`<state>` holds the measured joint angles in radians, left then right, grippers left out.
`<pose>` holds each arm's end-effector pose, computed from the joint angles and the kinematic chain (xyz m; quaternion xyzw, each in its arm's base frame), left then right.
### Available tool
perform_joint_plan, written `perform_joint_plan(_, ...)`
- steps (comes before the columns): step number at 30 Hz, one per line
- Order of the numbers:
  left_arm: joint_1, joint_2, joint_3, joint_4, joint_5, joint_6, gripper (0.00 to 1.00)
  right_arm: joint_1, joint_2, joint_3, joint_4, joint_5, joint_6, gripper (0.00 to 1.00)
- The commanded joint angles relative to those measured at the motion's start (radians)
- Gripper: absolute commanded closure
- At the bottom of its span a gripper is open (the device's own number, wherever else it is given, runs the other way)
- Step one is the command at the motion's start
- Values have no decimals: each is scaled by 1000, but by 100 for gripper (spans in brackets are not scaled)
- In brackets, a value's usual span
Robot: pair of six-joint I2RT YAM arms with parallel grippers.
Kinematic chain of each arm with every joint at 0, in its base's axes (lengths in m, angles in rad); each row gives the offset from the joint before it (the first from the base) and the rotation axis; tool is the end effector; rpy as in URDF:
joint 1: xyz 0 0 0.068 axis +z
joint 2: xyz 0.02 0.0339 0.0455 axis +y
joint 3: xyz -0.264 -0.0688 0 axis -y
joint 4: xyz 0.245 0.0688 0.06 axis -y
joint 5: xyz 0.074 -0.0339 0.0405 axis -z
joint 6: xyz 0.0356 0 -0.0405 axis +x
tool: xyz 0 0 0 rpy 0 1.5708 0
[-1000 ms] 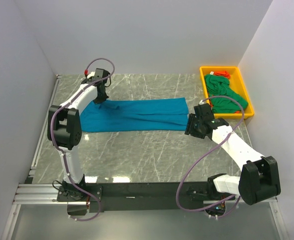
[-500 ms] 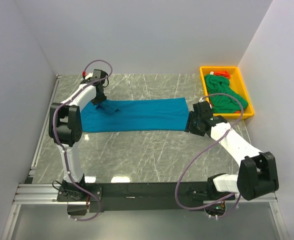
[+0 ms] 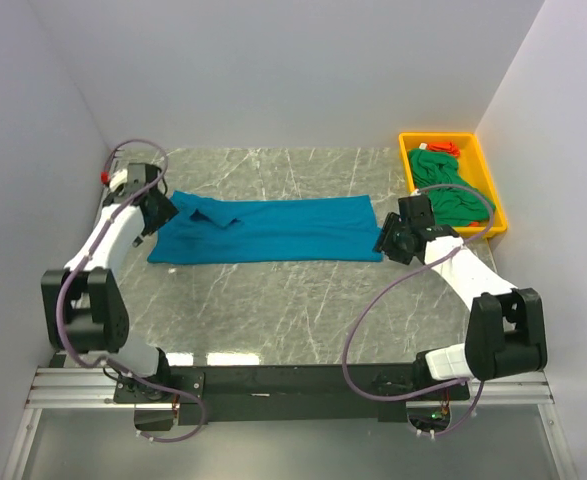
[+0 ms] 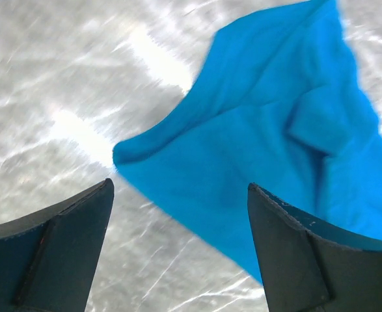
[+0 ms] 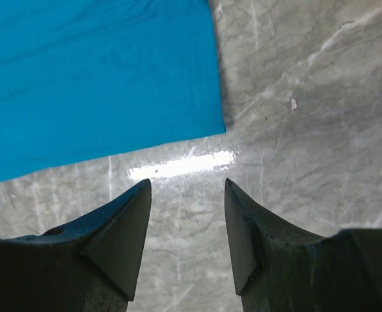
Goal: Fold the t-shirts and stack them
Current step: Fold the tshirt
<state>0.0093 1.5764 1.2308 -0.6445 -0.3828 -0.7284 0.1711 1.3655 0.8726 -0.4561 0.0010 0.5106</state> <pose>0.3309 0.0164 0.2615 -0.3899 0.8577 0.0717 0.3272 0.2703 0.0467 0.2198 0.1610 0.9383 0.1018 0.2885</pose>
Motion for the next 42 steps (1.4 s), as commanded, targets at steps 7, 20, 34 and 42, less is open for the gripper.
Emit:
perform_joint_plan(7, 81, -72, -179, 25, 117, -92, 14, -100, 79, -57, 154, -177, 134, 43)
perform_joint_plan(20, 103, 42, -162, 45, 157, -166, 22, -140, 190, -55, 204, -217, 216, 43)
perform_joint_plan(34, 119, 65, -188, 74, 179, -181, 28, -154, 245, -90, 258, -216, 269, 44)
perform_joint_plan(42, 130, 63, -249, 111, 196, -180, 60, -159, 264, -86, 269, -219, 284, 46)
